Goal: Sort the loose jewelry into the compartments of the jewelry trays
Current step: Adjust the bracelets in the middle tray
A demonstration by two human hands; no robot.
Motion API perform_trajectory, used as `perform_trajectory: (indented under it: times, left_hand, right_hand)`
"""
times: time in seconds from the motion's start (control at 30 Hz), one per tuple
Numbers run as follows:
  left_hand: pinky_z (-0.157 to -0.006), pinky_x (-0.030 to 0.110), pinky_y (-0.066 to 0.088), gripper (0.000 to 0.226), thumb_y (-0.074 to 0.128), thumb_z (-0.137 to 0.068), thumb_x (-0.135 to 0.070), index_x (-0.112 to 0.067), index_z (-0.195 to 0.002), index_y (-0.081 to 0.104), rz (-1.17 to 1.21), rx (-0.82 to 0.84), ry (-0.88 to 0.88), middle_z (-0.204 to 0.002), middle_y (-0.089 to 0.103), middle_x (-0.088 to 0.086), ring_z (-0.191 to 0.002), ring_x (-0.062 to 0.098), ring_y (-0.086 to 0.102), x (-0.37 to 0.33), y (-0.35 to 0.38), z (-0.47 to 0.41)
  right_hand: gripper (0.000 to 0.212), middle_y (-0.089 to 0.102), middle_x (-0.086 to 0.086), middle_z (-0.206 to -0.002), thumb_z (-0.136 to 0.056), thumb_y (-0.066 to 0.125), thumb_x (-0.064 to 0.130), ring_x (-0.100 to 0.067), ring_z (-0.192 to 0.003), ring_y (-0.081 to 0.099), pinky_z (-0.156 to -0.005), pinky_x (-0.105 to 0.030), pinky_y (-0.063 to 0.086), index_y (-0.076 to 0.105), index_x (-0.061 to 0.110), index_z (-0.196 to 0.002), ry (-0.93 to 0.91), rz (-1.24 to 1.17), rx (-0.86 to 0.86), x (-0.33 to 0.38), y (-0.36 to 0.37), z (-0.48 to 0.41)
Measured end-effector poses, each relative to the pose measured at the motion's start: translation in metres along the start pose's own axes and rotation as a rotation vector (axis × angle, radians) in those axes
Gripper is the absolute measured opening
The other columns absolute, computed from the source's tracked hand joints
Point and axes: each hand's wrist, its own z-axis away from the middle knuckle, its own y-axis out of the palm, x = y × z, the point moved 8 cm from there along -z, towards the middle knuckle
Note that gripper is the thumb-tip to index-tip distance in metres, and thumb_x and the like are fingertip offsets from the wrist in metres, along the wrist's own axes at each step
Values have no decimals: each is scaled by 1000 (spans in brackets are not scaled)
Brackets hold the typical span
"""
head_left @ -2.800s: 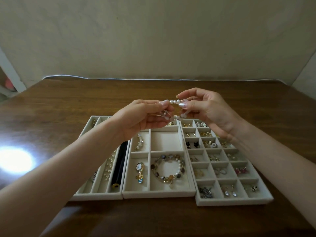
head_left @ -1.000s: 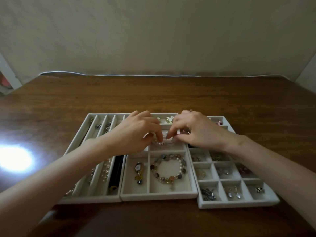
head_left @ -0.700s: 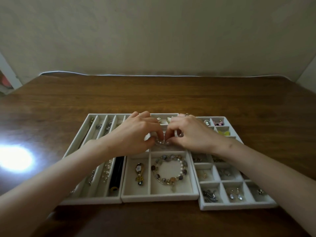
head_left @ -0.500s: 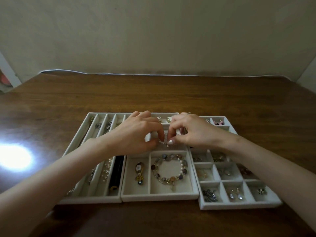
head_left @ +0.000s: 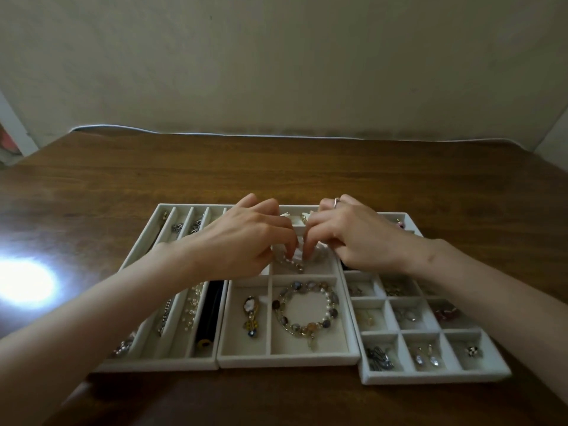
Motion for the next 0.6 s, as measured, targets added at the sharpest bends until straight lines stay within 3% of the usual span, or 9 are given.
perform_trajectory:
  times: [0.2, 0.43, 0.6]
  left_hand:
    - [-74, 22, 20, 49, 23, -71, -22, -36, -96, 62, -42, 62, 29, -102, 62, -20, -89, 5, 38, 0, -1, 1]
    - [-83, 26, 27, 43, 30, -77, -18, -38, -100, 60, 41, 93, 1, -111, 59, -21, -96, 5, 39, 3, 3, 0]
    - [-80, 23, 24, 47, 25, -76, -22, -37, -101, 61, 60, 78, 0, -111, 58, -23, -95, 4, 39, 5, 1, 0]
  right_hand:
    - [42, 60, 16, -104, -83, 52, -1, -7, -99, 39, -81, -22, 21, 67, 35, -95, -25, 61, 26, -3, 0, 1]
    - [41, 62, 20, -106, -84, 53, 0, -7, -101, 41, -80, -22, 22, 69, 37, -94, -24, 81, 49, -6, -3, 1]
    - [45, 64, 17, -105, -82, 52, -4, -10, -99, 43, -83, -24, 26, 71, 34, -97, 0, 7, 33, -10, -2, 4]
